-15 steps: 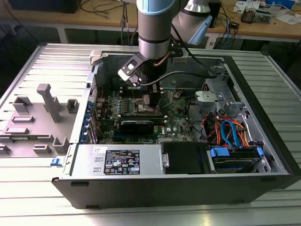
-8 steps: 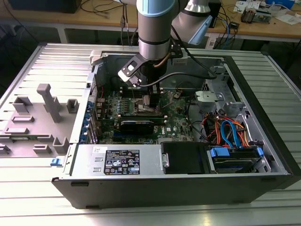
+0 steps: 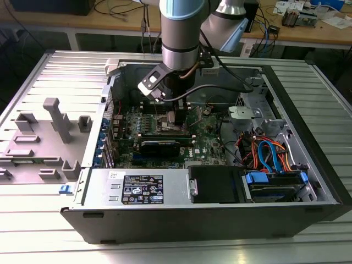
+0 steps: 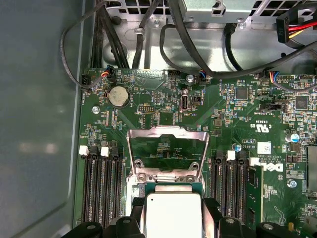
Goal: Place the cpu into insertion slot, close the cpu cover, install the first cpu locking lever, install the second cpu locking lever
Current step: 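Place the cpu into insertion slot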
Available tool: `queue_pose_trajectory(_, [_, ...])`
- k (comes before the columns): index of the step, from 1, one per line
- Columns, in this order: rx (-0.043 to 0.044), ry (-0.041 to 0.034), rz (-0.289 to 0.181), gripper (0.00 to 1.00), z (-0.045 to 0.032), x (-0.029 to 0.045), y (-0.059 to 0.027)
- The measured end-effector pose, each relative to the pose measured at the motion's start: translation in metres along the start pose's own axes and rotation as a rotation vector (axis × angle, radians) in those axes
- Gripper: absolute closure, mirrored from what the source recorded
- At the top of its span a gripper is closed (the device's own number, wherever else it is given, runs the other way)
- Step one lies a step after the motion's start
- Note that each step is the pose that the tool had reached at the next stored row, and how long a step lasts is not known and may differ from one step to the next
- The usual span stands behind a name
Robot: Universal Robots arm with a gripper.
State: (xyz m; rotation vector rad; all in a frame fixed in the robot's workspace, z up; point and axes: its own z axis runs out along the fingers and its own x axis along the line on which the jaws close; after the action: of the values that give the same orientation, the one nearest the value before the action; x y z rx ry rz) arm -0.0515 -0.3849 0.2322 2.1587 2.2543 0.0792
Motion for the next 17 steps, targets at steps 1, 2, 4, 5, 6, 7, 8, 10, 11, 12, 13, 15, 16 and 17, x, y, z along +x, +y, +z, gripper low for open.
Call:
queue_pose_trajectory(1, [-0.0001, 0.0002, 0.000, 0.46, 0.0005, 0.0003, -0.0019])
queue_pose_trajectory(2, [-0.0001, 0.0001, 0.000, 0.46, 0.0010, 0.0005, -0.0036])
queue_pose_trajectory(4, [0.0000, 0.0001, 0.000, 0.46, 0.0037, 0.0012, -0.0074])
queue_pose_trajectory(5, [-0.0001, 0.0002, 0.000, 0.46, 0.0055, 0.0019, -0.0082])
queue_pose_trajectory(6, [0.0000, 0.0001, 0.000, 0.46, 0.0080, 0.0029, -0.0085])
queue_pose_trajectory(7, [0.0001, -0.0002, 0.000, 0.46, 0.0097, 0.0040, -0.0085])
queue_pose_trajectory(8, [0.0000, -0.0001, 0.003, 0.46, 0.0123, 0.0056, -0.0086])
queue_pose_trajectory(10, [0.0000, -0.0002, 0.003, 0.46, 0.0148, 0.0057, -0.0097])
queue_pose_trajectory(11, [0.0000, -0.0002, 0.003, 0.46, 0.0176, 0.0057, -0.0110])
queue_pose_trajectory(12, [0.0000, -0.0003, 0.006, 0.46, 0.0188, 0.0057, -0.0120])
queue_pose_trajectory(13, [-0.0002, -0.0008, 0.015, 0.46, 0.0203, 0.0057, -0.0126])
queue_pose_trajectory(15, [-0.0005, -0.0012, 0.024, 0.46, 0.0226, 0.0056, -0.0128])
queue_pose_trajectory(16, [-0.0005, -0.0012, 0.024, 0.46, 0.0234, 0.0056, -0.0129])
queue_pose_trajectory(17, [-0.0005, -0.0012, 0.024, 0.46, 0.0244, 0.0056, -0.0130])
